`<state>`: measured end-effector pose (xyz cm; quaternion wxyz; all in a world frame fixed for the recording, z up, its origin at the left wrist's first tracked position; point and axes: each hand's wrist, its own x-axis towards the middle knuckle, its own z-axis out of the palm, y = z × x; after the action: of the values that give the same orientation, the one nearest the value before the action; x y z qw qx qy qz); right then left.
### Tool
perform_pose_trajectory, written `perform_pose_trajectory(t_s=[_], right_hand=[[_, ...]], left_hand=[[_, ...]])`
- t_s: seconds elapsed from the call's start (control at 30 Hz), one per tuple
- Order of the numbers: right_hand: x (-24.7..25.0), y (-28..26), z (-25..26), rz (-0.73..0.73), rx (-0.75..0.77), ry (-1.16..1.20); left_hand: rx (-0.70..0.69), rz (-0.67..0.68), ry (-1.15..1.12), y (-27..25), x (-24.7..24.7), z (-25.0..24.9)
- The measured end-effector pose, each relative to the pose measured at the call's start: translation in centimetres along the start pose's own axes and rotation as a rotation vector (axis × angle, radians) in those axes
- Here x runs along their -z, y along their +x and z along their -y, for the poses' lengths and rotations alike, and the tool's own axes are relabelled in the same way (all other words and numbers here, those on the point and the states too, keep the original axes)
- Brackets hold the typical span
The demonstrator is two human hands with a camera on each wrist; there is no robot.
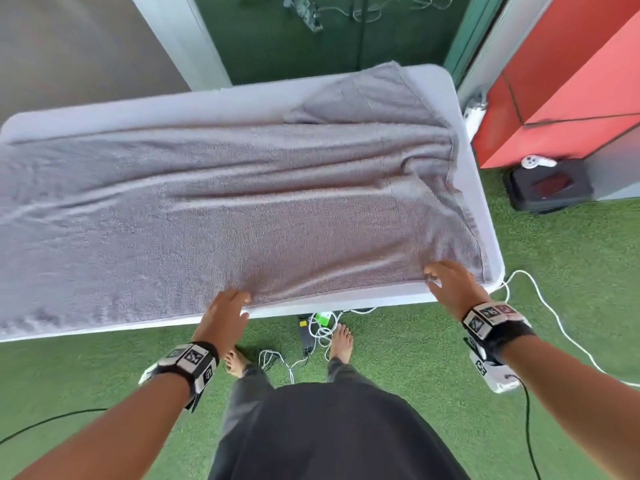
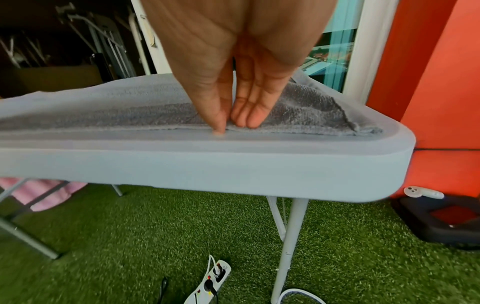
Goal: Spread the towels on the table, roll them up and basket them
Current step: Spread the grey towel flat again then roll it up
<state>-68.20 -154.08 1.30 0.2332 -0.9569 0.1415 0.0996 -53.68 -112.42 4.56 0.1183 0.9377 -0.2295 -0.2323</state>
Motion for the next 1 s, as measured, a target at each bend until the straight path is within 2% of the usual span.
perform_pose_trajectory(t_s=[0.2, 0.37, 0.5, 0.6, 0.67, 0.77, 0.8, 0.87, 1.0], right_hand=[[0.5, 0.5, 1.2, 0.063, -0.052, -0.133], [1.0, 1.2, 2.9, 0.120, -0.157, -0.238], [2.2, 0.8, 3.3, 0.168, -0.236, -0.160], [2.4, -1.0, 2.7, 0.240, -0.259, -0.170], [1.8, -2.7, 1.9, 0.294, -0.289, -0.199], [0.8, -5.1, 1.9, 0.411, -0.332, -0.269], [0.4, -5.6, 2.3, 0.446, -0.334, -0.297], [-0.5, -6.2, 4.2, 0.485, -0.332, -0.303], [-4.0, -4.6, 11.4, 0.469, -0.223, -0.184]], left_hand=[[-0.067, 0.044, 0.046, 0.9, 0.6, -0.1], [-0.067, 0.072, 0.061, 1.9, 1.5, -0.2], [-0.069, -0.001, 0.105, 2.3, 1.7, -0.4], [-0.120, -0.037, 0.041, 1.5, 1.7, -0.4], [-0.175, 0.031, -0.011, 0.6, 1.5, -0.4], [-0.253, 0.204, -0.067, -0.4, 0.9, 0.1], [-0.267, 0.240, -0.076, -0.7, 0.8, 0.5], [-0.263, 0.226, -0.101, -1.3, 0.8, 1.5], [-0.133, 0.154, -0.192, -2.8, 1.5, 6.6]])
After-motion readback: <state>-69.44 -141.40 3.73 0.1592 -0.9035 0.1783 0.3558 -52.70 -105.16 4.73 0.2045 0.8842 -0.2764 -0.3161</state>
